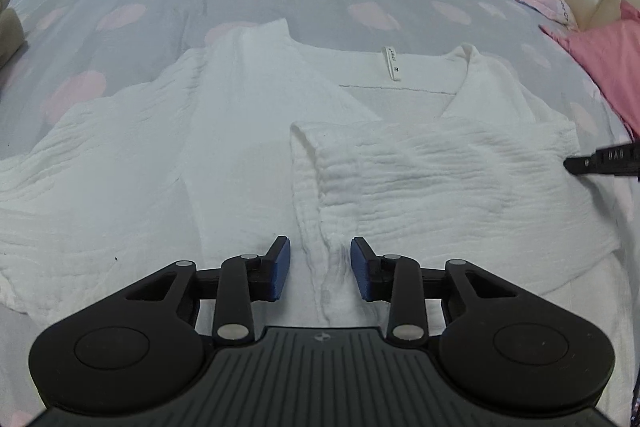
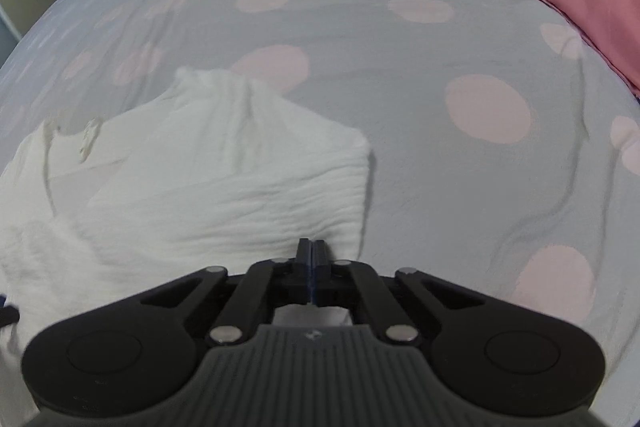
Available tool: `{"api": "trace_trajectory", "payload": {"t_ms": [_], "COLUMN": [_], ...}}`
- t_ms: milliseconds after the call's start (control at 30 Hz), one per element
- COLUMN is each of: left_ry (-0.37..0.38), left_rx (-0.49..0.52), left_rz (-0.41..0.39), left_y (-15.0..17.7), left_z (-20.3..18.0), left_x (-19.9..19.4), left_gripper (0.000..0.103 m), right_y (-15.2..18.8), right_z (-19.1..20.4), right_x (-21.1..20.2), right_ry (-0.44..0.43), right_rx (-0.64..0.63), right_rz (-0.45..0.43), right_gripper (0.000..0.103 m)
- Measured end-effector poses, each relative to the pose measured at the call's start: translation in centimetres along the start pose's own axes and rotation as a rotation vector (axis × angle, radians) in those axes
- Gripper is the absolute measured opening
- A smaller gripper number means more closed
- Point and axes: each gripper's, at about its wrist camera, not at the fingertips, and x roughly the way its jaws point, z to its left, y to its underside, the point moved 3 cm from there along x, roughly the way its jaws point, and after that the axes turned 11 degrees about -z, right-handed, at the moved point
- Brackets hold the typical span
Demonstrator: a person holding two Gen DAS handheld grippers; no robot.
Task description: Fold clothes
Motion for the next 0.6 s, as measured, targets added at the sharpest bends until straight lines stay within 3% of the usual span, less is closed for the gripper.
{"api": "trace_trajectory", "payload": {"t_ms": [167, 233, 300, 367, 600], "left_ry": [-0.016, -0.032, -0.057, -0.087, -0.229], "left_rx": [-0.012, -0.024, -0.016, -0.022, -0.124], "left_rz": [0.015, 0.005, -0.018, -0.048, -0.140], "left_y": [-0.2, -0.4, -0.6, -0.9, -1.3], "left_z": [0.8, 1.3, 2.1, 3.4, 10.5], "left_x": [-0.8, -1.7, -2.9, -4.4, -9.2], "left_gripper": [0.032, 0.032, 0.032, 0.042, 0.043], "right_y": [-0.4, -0.5, -0.5, -0.6, 0.1], "right_z": [0.4, 0.8, 1.3, 1.7, 5.6], "right_x": [-0.7, -1.2, -1.7, -2.2, -4.6], "right_ry": [0.030, 0.030, 0.030, 0.030, -0.095], "right_rx": [-0.018, -0.027, -0.036, -0.045, -0.103], "right_rz": [-0.026, -0.031, -0.037, -0.042, -0.034], "right_gripper": [0.000, 0.005, 0.015, 0.032, 0.036]}}
